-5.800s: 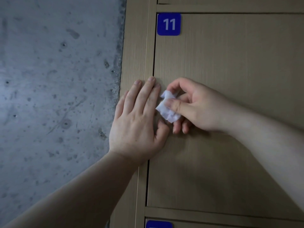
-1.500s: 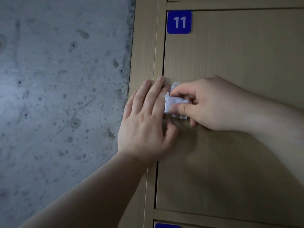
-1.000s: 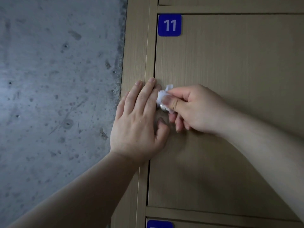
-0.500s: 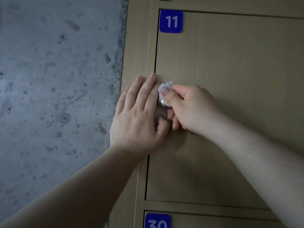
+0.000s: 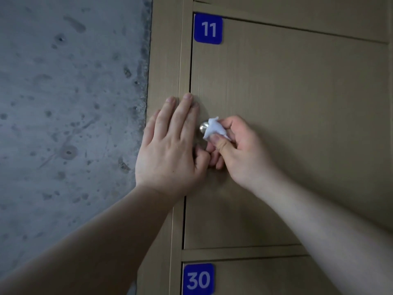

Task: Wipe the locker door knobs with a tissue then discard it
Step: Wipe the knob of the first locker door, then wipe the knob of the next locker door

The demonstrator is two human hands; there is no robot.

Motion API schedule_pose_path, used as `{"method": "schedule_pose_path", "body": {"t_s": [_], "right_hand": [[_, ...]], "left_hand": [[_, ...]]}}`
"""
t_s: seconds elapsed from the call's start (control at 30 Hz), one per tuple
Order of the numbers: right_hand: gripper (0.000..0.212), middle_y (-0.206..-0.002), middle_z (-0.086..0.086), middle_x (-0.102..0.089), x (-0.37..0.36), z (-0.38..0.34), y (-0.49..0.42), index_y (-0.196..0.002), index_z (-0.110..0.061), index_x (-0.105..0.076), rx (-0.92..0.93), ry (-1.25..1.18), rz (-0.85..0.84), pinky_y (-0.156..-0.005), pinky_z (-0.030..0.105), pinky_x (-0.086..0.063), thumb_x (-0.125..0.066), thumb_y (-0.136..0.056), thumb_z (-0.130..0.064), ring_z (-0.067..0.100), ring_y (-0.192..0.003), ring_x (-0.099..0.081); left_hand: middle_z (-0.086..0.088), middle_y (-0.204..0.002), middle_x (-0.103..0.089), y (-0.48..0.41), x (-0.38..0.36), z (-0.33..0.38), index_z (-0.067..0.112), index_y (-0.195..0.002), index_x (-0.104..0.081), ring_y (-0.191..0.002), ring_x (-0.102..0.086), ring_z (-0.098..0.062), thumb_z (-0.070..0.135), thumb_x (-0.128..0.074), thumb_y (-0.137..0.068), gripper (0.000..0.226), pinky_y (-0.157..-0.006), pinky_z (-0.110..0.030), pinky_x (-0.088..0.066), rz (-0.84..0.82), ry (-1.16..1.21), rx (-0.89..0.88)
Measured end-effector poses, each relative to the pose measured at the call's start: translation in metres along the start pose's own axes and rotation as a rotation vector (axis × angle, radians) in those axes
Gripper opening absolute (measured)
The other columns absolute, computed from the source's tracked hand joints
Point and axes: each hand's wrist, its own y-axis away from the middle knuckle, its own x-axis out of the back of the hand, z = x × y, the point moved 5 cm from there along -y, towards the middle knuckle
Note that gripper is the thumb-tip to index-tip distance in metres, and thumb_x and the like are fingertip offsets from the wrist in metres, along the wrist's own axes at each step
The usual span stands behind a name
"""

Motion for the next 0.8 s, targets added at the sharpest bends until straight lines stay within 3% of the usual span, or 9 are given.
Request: {"method": "schedule_pose_path", "body": {"t_s": [0.13,0.27,0.43,0.63,0.8], "right_hand": [[0.020,-0.064,-0.005,-0.066,-0.001,0.000,0.006,-0.085,-0.026,-0.053,-0.088,0.034,-0.001,-0.053,0.032,-0.049,-0.052,-0.100,-0.013,0.016,-0.051,-0.063],[0.027,-0.057,-0.005,-0.062,0.006,-0.004,0.014,-0.080,-0.023,-0.055,-0.192,0.107,-0.146,-0.045,0.025,-0.046,-0.048,-0.100,-0.008,0.015,-0.045,-0.062],[0.024,-0.061,0.000,-0.061,0.046,-0.012,0.030,-0.084,-0.023,-0.060,-0.280,0.092,-0.189,-0.041,0.020,-0.042,-0.048,-0.102,-0.013,0.012,-0.042,-0.059],[0.020,-0.056,-0.018,-0.055,0.127,-0.010,0.052,-0.080,-0.028,-0.068,-0.283,0.318,-0.199,-0.059,0.023,-0.040,-0.058,-0.096,-0.033,0.008,-0.053,-0.048],[0.017,-0.060,-0.015,-0.059,0.207,0.000,0.076,-0.083,-0.022,-0.069,-0.314,0.293,-0.277,-0.060,0.025,-0.042,-0.057,-0.096,-0.023,0.009,-0.053,-0.053]], "left_hand": [[-0.004,-0.166,-0.019,0.007,0.000,0.002,0.010,-0.157,-0.027,-0.153,-0.014,-0.026,0.039,-0.034,-0.088,0.075,-0.124,-0.042,-0.012,-0.029,0.015,-0.006],[-0.004,-0.165,-0.022,0.008,0.006,-0.001,0.010,-0.155,-0.031,-0.152,-0.016,-0.025,0.037,-0.041,-0.085,0.075,-0.123,-0.040,-0.012,-0.077,0.040,-0.039],[-0.002,-0.165,-0.019,0.002,0.022,0.005,0.013,-0.156,-0.025,-0.151,-0.015,-0.024,0.039,-0.043,-0.082,0.081,-0.122,-0.037,-0.012,-0.172,0.072,0.042],[-0.005,-0.157,-0.033,-0.017,0.044,0.063,0.013,-0.152,-0.031,-0.138,-0.035,-0.030,0.035,-0.048,-0.079,0.078,-0.114,-0.044,-0.026,-0.055,0.092,0.059],[-0.005,-0.154,-0.040,-0.025,0.027,0.153,0.012,-0.149,-0.038,-0.134,-0.037,-0.028,0.035,-0.046,-0.078,0.075,-0.112,-0.042,-0.027,-0.082,0.106,0.018]]}}
